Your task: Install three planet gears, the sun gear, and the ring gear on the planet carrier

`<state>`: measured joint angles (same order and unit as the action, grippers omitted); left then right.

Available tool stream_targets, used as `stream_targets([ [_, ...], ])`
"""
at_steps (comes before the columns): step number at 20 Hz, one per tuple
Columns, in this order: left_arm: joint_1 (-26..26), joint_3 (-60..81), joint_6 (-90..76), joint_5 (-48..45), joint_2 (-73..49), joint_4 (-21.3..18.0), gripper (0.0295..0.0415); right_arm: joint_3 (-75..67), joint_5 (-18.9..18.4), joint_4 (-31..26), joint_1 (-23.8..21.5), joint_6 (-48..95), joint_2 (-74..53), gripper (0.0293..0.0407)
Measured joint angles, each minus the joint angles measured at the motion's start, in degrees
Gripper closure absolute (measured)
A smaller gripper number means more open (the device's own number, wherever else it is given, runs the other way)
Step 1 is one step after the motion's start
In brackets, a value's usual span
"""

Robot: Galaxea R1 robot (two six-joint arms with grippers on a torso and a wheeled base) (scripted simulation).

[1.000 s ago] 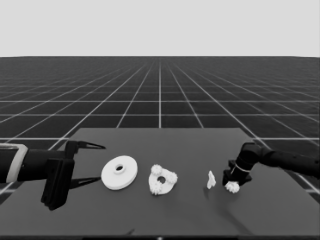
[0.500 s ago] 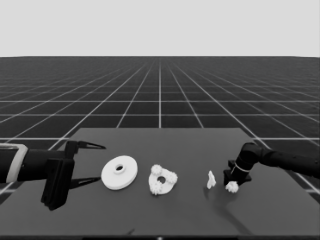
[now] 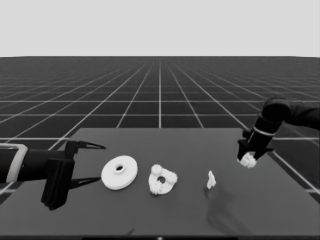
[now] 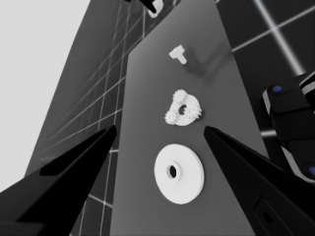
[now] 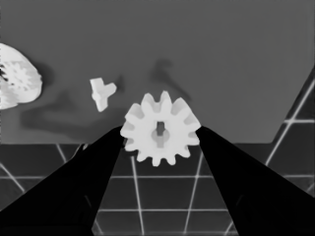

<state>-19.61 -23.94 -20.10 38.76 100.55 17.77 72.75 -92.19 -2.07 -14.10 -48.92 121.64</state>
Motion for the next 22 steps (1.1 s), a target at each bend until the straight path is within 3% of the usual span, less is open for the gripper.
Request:
stream_targets([
  [1, 0.0, 0.0, 0.0, 0.0, 0.0, 0.0, 0.0326, 0.06, -0.06, -0.07, -0.08, 0.02, 0.03, 0.039],
  [2, 0.0, 0.0, 0.0, 0.0, 0.0, 0.0, 0.0326, -6.45, 0.87, -0.85, -0.04, -22.59, 7.97, 0.039],
  [3, 0.0, 0.0, 0.0, 0.0, 0.0, 0.0, 0.0326, -4.82, 1.67, -1.03, 0.0, -34.02, 24.89, 0.039],
  [4, 0.0, 0.0, 0.0, 0.0, 0.0, 0.0, 0.0326, 2.52, 1.86, -0.98, 0.06, -35.88, 36.52, 0.039],
  [6, 0.0, 0.0, 0.0, 0.0, 0.0, 0.0, 0.0326, 14.07, 1.76, -0.85, 0.14, -33.29, 47.17, 0.039],
  [11, 0.0, 0.0, 0.0, 0.0, 0.0, 0.0, 0.0326, 21.68, 1.6, -0.73, 0.24, -30.48, 52.23, 0.039],
  [13, 0.0, 0.0, 0.0, 0.0, 0.0, 0.0, 0.0326, 22.51, 3.97, 11.78, 12.55, -30.07, 52.5, 0.039],
  [15, 0.0, 0.0, 0.0, 0.0, 0.0, 0.0, 0.0326, 25.65, 5.25, 15.87, 17.33, -28.09, 53.34, 0.039],
  [22, 0.0, 0.0, 0.0, 0.0, 0.0, 0.0, 0.0326, 27.85, 6.18, 17.77, 19.65, -27.05, 53.91, 0.039],
])
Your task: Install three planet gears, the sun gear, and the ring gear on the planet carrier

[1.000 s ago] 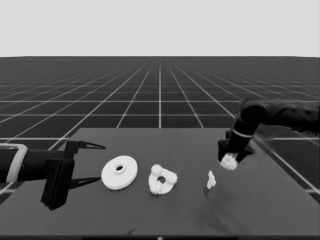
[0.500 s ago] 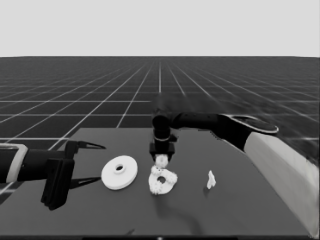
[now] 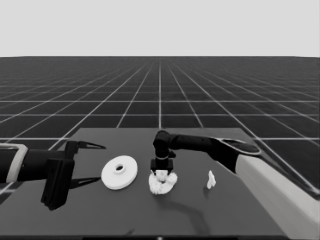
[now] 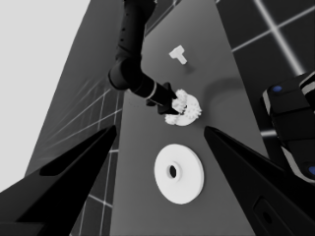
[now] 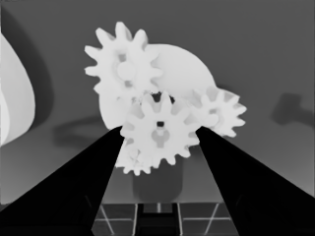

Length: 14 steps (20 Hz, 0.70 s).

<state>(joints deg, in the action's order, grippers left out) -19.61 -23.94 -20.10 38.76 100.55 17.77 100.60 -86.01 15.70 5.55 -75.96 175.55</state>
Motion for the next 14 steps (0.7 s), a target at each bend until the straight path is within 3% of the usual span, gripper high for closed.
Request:
stream_targets([
  [14, 0.0, 0.0, 0.0, 0.0, 0.0, 0.0, 0.0326, 0.02, 0.01, -0.01, 0.32, -7.89, -0.02, 0.0391],
])
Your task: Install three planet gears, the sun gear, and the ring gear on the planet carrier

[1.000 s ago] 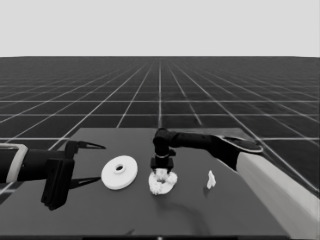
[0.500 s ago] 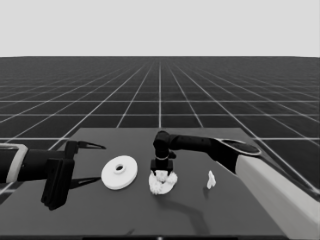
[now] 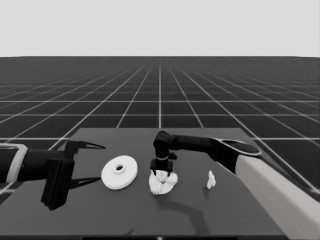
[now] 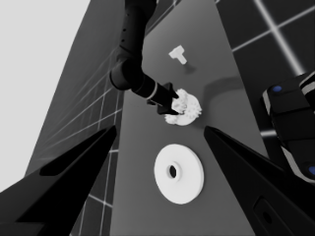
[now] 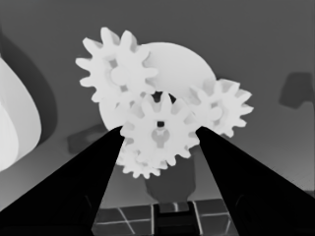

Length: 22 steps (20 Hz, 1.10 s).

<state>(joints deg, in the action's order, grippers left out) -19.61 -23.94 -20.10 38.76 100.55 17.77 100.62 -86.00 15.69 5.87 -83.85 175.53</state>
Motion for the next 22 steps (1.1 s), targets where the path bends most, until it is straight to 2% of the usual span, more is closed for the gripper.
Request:
stream_targets([
  [22, 0.0, 0.0, 0.0, 0.0, 0.0, 0.0, 0.0326, 0.04, -0.01, 0.01, 0.23, -13.2, -0.04, 0.0391],
])
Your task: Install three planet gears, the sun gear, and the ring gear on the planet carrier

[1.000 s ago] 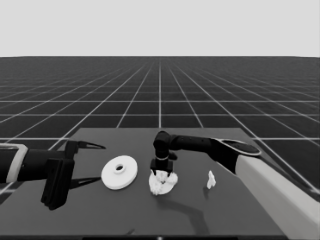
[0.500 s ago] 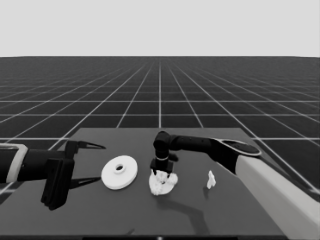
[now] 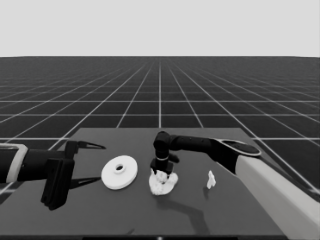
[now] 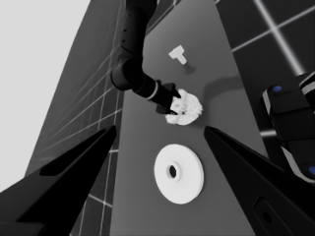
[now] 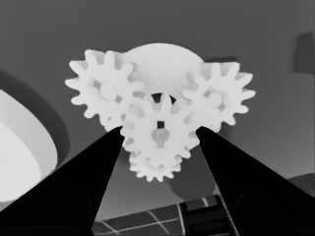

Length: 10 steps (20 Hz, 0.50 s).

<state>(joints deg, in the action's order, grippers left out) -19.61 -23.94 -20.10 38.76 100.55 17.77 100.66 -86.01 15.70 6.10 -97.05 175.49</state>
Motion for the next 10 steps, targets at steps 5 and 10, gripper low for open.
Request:
stream_targets([
  [5, 0.0, 0.0, 0.0, 0.0, 0.0, 0.0, 0.0326, 0.0, 0.0, 0.0, 0.0, -3.0, 0.0, 0.0391],
  [10, 0.0, 0.0, 0.0, 0.0, 0.0, 0.0, 0.0326, 0.0, 0.0, 0.0, 0.0, -6.0, 0.0, 0.0391],
])
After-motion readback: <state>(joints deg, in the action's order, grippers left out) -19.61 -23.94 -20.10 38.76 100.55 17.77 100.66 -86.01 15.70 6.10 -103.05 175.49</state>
